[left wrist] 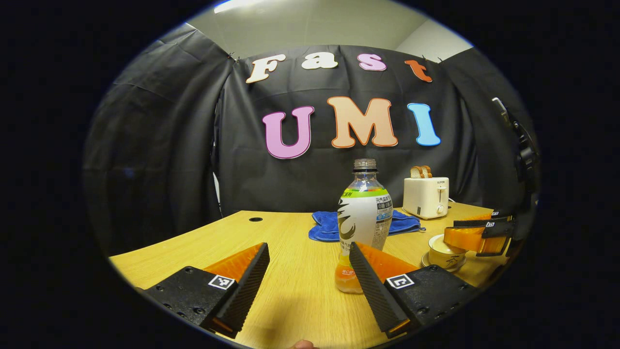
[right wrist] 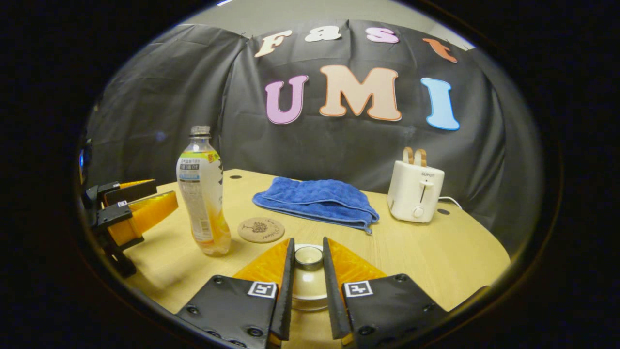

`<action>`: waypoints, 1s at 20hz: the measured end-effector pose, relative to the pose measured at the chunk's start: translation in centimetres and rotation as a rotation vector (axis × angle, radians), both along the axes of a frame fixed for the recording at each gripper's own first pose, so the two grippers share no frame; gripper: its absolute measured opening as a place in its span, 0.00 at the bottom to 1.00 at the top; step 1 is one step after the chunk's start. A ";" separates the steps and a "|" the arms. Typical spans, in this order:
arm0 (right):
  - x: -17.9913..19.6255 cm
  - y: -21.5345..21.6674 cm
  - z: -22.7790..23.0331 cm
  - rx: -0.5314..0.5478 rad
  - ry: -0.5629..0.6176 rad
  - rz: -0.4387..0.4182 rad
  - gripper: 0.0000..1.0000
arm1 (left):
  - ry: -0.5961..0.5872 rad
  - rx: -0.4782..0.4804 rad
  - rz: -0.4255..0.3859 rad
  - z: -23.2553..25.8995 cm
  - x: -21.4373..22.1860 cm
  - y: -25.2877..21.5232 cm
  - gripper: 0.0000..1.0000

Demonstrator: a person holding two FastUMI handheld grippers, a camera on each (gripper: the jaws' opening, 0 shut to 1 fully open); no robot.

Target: Open the teacup lid with one hand, grasp the water bottle and pour water into the teacup with the other hand; after pouring, place the water bottle on the coaster and then close the teacup lid.

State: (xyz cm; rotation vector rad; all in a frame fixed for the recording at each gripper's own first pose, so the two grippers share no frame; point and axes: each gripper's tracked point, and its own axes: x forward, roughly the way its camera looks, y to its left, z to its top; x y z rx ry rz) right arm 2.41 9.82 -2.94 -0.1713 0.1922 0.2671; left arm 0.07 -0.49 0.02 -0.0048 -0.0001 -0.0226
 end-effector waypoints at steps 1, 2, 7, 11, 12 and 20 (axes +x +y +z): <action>0.1 0.1 0.1 -0.009 -0.003 0.001 0.36 | 0.000 0.000 0.000 -0.1 -0.1 0.0 0.97; 0.0 0.0 0.0 -0.018 -0.004 0.005 0.30 | 0.000 0.000 0.000 -0.1 -0.1 0.1 0.97; 0.1 0.0 0.1 0.029 0.004 0.006 0.23 | 0.000 -0.001 0.003 -0.1 -0.1 0.1 0.97; 0.1 0.4 2.1 0.069 -0.027 0.020 0.23 | -0.003 -0.002 -0.049 0.0 -0.3 -1.1 0.97; 0.1 0.4 2.5 0.071 -0.033 0.023 0.23 | -0.004 -0.001 -0.065 0.1 -0.6 -1.4 0.97; -1.0 -0.1 4.4 0.105 -0.061 0.041 0.24 | 0.025 0.001 -0.218 -0.4 -0.3 -5.0 0.97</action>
